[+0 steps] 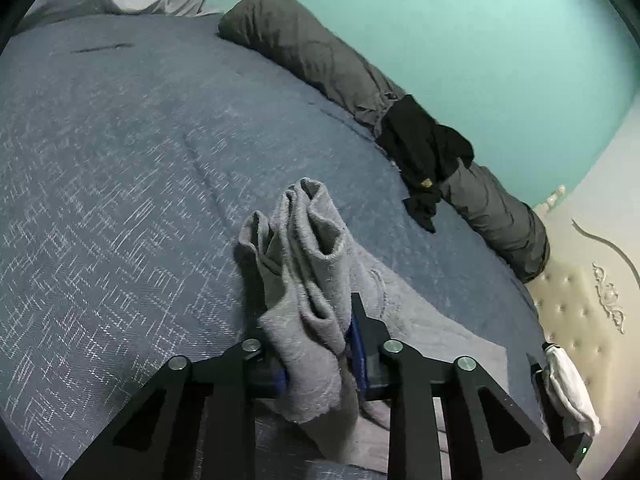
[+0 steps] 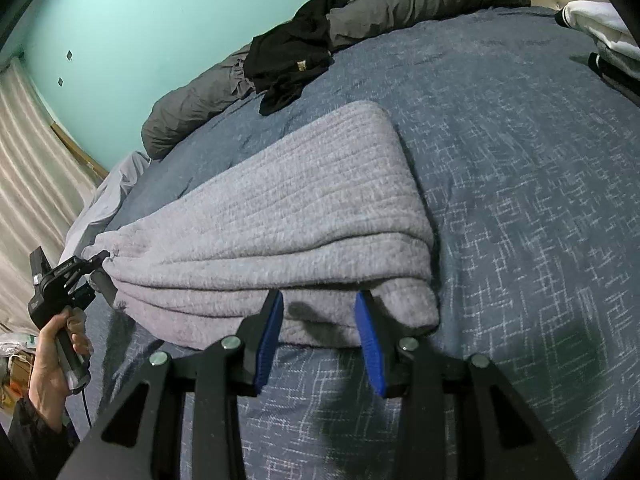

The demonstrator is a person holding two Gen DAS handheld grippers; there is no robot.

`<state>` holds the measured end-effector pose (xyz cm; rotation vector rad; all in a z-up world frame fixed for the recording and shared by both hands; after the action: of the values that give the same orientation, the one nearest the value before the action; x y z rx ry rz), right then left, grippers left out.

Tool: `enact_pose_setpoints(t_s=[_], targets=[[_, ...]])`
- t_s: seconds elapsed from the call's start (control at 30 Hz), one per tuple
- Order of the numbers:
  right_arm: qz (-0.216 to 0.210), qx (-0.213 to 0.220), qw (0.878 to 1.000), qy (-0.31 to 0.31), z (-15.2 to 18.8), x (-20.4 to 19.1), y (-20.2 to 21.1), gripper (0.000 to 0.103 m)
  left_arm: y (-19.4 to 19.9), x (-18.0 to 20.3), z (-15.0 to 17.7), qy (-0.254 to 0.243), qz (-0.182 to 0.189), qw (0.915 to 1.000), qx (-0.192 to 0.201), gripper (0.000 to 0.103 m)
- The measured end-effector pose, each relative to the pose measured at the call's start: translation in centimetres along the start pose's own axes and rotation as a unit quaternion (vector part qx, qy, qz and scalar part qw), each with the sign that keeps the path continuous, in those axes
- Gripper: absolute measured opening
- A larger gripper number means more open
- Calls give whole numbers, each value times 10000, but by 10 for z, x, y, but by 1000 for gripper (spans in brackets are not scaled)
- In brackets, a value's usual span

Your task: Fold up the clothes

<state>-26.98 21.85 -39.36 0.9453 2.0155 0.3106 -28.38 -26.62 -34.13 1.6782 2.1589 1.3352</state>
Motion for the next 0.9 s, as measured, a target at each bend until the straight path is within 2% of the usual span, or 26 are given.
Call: enact_pose_setpoints(t_s=[0.33, 0.5, 0.6, 0.73, 0.83, 0.9], targets=[[83, 509, 9983, -274, -24, 27, 41, 38, 43, 72, -5, -750, 191, 9967, 256, 21], [79, 662, 9968, -438, -30, 46, 61, 38, 62, 143, -7, -1212, 379, 9916, 260, 19], [69, 791, 9950, -610, -31, 59, 76, 38, 70, 202, 4, -1646, 501, 9847, 262, 18], [36, 910, 9928, -772, -31, 73, 95, 38, 68, 290, 48, -2349, 708, 9693, 140, 18], [14, 949, 9920, -828, -28, 80, 106, 38, 49, 342, 102, -3019, 698, 9507, -112, 18], [8, 975, 9913, -881, -28, 85, 111, 38, 26, 365, 150, -3536, 550, 9331, -360, 18]])
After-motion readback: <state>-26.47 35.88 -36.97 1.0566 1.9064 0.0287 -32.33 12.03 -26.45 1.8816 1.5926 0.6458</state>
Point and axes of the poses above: each gripper's, at about its wrist camera, not at the fingertips, and y roughly against the way its jaws point, x to its right, z to its underside, the point moved 8 cm from there along -y, roughly the way its jaws point, and after that the axes turned 14 degrees about -z, right-handed, at the moved point
